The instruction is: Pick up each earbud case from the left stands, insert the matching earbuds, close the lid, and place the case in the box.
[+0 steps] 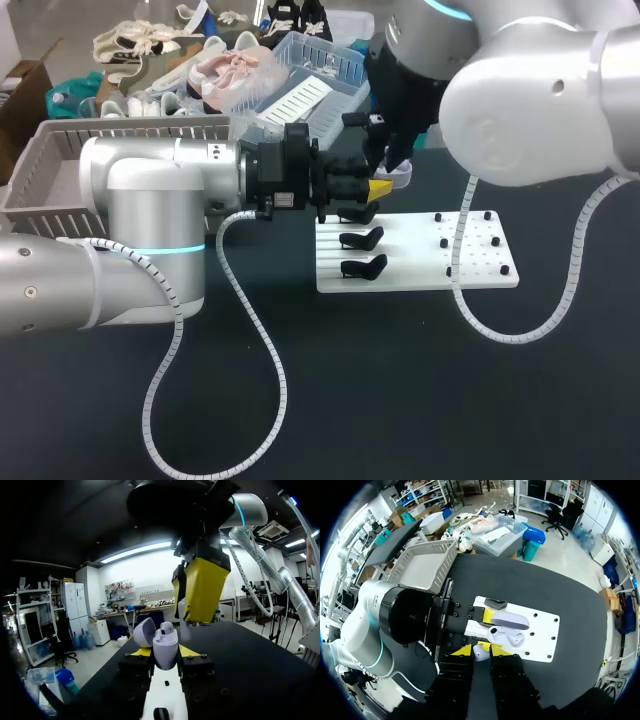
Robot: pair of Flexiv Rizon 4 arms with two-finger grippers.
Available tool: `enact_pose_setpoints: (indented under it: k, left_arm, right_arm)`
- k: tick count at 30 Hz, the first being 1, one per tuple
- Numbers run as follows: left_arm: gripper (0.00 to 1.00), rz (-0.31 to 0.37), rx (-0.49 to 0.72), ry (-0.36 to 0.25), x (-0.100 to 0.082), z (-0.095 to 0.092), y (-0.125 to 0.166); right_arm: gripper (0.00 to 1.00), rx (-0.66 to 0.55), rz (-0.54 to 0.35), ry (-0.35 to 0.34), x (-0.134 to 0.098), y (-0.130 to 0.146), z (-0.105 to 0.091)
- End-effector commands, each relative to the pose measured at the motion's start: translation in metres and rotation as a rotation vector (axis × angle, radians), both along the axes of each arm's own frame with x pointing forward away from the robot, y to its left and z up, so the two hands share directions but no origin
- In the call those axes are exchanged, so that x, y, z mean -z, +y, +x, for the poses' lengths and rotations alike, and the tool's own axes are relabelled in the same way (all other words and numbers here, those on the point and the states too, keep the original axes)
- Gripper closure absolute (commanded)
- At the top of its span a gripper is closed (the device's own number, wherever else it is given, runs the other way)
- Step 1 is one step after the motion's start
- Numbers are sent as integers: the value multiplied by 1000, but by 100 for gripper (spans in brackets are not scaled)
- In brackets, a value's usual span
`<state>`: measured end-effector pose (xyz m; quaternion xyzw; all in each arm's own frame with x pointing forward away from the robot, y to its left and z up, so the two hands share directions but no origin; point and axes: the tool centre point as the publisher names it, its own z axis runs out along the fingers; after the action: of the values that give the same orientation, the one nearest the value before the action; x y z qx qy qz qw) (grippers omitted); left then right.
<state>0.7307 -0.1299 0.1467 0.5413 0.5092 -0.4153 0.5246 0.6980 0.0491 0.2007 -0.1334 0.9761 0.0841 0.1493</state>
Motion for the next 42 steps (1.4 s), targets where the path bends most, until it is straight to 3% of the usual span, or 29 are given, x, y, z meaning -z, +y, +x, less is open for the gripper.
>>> enact_pose_setpoints:
  k: [1,42]
  left_arm:
    - [100,-2,0,-1,1,1,0]
    - [100,-2,0,-1,1,1,0]
  right_arm:
    - [100,5,-5,2,3,1,5]
    - [100,57,10,-4,12,-8,16]
